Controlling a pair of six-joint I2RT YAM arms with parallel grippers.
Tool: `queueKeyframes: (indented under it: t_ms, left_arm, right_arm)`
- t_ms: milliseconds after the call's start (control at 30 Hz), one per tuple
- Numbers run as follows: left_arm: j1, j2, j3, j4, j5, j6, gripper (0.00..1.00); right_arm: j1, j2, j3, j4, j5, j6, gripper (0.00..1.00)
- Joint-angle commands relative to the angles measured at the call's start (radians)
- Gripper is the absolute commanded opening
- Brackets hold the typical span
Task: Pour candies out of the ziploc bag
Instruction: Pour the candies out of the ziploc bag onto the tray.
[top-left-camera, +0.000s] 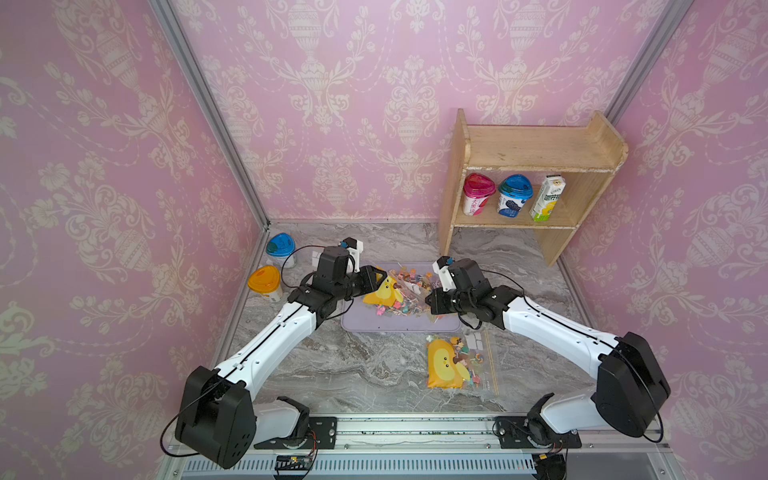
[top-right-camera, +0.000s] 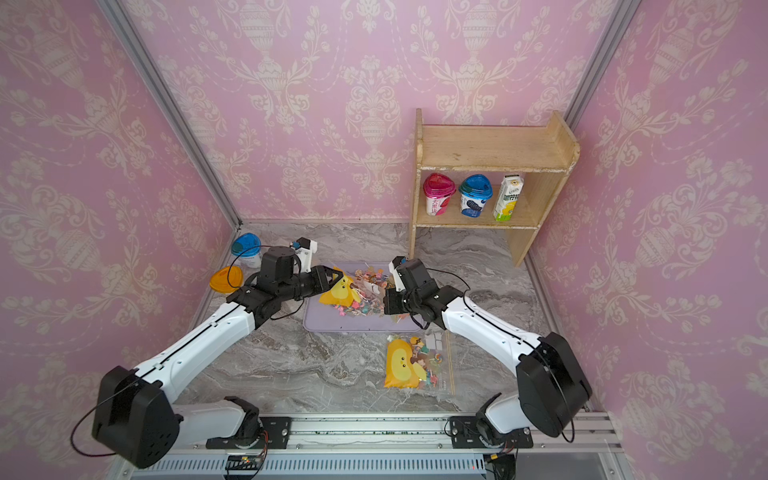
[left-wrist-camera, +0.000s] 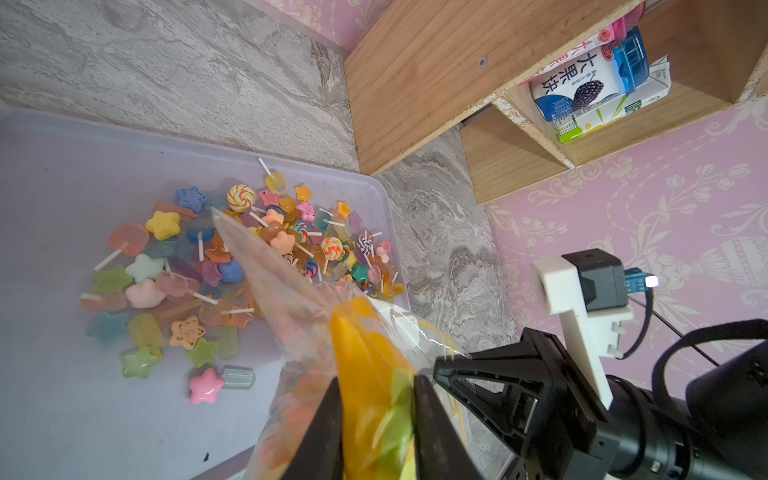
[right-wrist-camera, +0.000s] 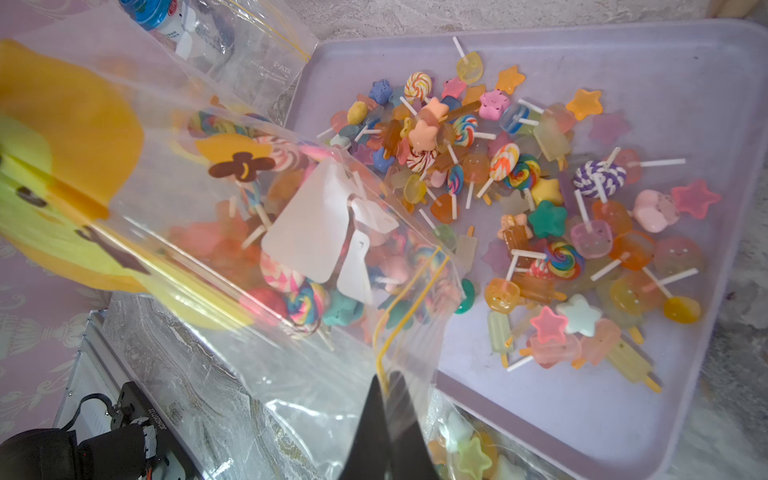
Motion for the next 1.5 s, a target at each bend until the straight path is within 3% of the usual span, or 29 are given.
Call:
queueKeyframes:
  t_ms: [0,1467]
  left_arm:
    - [0.013,-0.051,0.041,0.08,-0.061,0.03,0.0]
    - [0.014,-0.1,0.095,0.007,-0.11,0.104,0.0]
  right_arm:
    - [-0.014,0.018,-0.022,-0.079,0.02,0.0,0.03]
    - [-0.01,0.056,0.029,-0.102,0.018,0.003,0.02]
